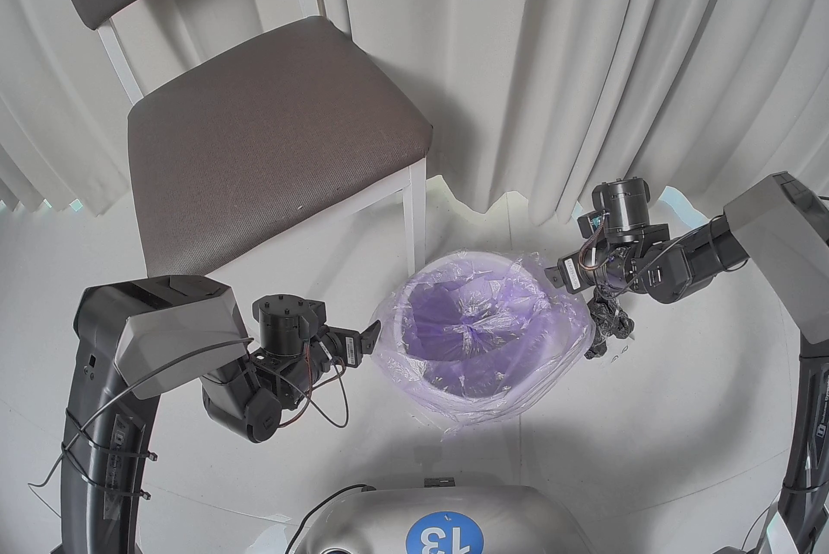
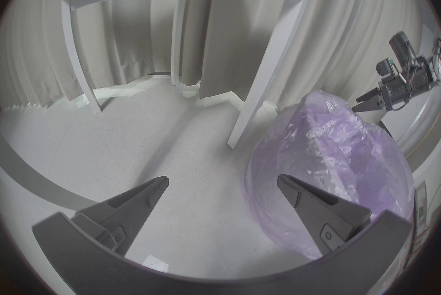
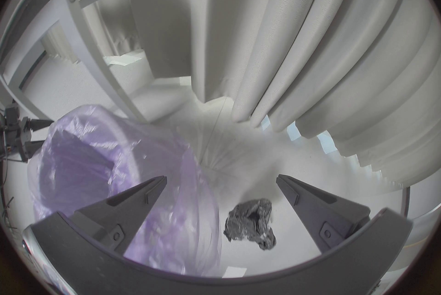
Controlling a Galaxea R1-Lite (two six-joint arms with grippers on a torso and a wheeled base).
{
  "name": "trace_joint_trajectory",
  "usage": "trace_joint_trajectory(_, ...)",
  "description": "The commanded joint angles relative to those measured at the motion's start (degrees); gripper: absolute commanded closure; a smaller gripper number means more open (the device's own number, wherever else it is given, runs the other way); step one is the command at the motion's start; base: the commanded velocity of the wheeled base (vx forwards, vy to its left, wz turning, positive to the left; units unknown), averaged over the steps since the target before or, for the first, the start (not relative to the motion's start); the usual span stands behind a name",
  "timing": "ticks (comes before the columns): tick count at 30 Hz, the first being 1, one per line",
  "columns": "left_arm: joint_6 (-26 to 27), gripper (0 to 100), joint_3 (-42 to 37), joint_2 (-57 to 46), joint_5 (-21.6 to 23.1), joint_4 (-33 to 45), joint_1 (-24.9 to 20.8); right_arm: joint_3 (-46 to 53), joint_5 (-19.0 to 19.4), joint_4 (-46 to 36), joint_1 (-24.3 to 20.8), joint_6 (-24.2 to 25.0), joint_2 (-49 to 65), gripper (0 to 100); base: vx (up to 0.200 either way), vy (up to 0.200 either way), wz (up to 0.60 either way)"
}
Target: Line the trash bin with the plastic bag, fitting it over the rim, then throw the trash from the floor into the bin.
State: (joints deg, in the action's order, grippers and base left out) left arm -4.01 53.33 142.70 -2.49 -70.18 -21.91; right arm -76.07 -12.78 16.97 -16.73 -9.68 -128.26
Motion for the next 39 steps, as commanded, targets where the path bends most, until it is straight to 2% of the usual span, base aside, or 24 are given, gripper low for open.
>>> trace_joint_trajectory(1, 2.1, 0, -2.8, -0.5, 0.8, -0.2, -0.1, 4.4, -0.8, -3.3, -0.1, -1.0, 5.6, 0, 0.0, 0.0, 0.0)
trace_joint_trajectory(7, 2.4, 0, -3.8, 0.0, 1.7, -0.2, -0.5, 8.3, -1.3, -6.0, -0.1, -1.0, 7.4, 0, 0.0, 0.0, 0.0)
trace_joint_trajectory(14, 3.2, 0, -3.8, 2.0, 1.7, -0.3, -1.3, 13.4, -1.3, -4.8, -1.0, -0.3, 5.9, 0, 0.0, 0.0, 0.0)
trace_joint_trajectory(24, 3.6, 0, -2.5, 5.5, 1.5, -1.7, -2.5, 14.2, -1.3, 2.2, -0.9, 1.6, 0.2, 0, 0.0, 0.0, 0.0)
trace_joint_trajectory(35, 3.7, 0, -1.1, 7.3, 1.1, -2.7, -2.1, 13.3, -1.3, 7.4, -0.1, 4.5, -5.9, 0, 0.0, 0.0, 0.0)
trace_joint_trajectory(39, 3.8, 0, 0.5, 8.2, 0.6, -2.2, -1.6, 12.8, -1.2, 11.7, 0.2, 5.0, -8.9, 0, 0.0, 0.0, 0.0)
